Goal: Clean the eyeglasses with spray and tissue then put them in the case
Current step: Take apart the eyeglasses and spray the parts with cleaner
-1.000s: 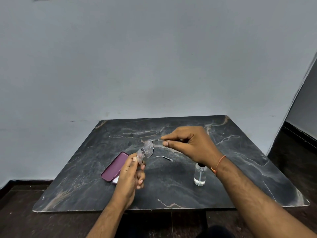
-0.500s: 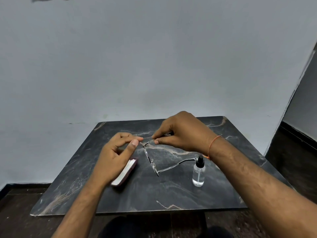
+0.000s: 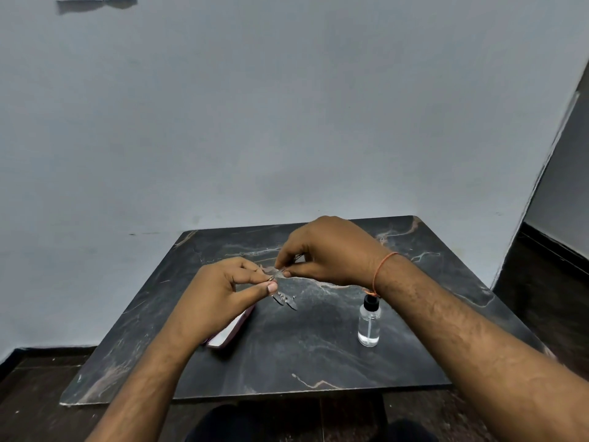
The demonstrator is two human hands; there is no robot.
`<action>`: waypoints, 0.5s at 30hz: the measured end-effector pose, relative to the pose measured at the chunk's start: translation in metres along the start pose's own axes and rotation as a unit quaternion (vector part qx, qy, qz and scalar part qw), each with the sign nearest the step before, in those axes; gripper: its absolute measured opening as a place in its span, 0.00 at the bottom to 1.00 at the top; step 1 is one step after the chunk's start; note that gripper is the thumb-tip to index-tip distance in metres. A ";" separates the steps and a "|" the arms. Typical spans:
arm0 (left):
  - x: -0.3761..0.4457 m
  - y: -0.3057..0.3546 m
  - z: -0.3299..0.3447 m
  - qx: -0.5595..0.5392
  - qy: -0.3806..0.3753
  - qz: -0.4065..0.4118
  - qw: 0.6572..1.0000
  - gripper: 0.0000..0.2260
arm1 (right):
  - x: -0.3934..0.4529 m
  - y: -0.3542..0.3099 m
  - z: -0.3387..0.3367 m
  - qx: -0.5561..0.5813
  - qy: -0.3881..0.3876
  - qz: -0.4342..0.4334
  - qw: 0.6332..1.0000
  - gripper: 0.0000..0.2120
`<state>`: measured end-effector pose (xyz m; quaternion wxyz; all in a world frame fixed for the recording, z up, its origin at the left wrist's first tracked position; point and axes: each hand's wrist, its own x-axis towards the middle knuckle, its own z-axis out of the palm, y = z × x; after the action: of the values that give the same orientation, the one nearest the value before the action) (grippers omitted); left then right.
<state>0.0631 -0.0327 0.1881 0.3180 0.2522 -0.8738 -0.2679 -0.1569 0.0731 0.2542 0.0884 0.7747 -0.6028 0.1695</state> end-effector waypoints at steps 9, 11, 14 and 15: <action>-0.015 -0.034 0.059 -0.008 0.128 -0.025 0.991 0.04 | -0.081 0.034 0.039 0.091 0.301 0.176 0.933 0.24; -0.019 -0.044 0.077 -0.041 0.161 -0.037 0.985 0.06 | -0.110 0.034 0.065 0.151 0.394 0.266 0.867 0.22; -0.019 -0.058 0.101 -0.097 0.208 -0.051 0.972 0.07 | -0.148 0.036 0.103 0.226 0.349 0.363 0.834 0.25; -0.018 -0.063 0.108 -0.112 0.223 -0.057 0.967 0.07 | -0.157 0.036 0.114 0.240 0.303 0.382 0.840 0.29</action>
<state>0.0177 -0.0340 0.0702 0.5156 0.3174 -0.7293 -0.3186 -0.2078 0.1669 0.0877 0.0061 0.3899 -0.7349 0.5549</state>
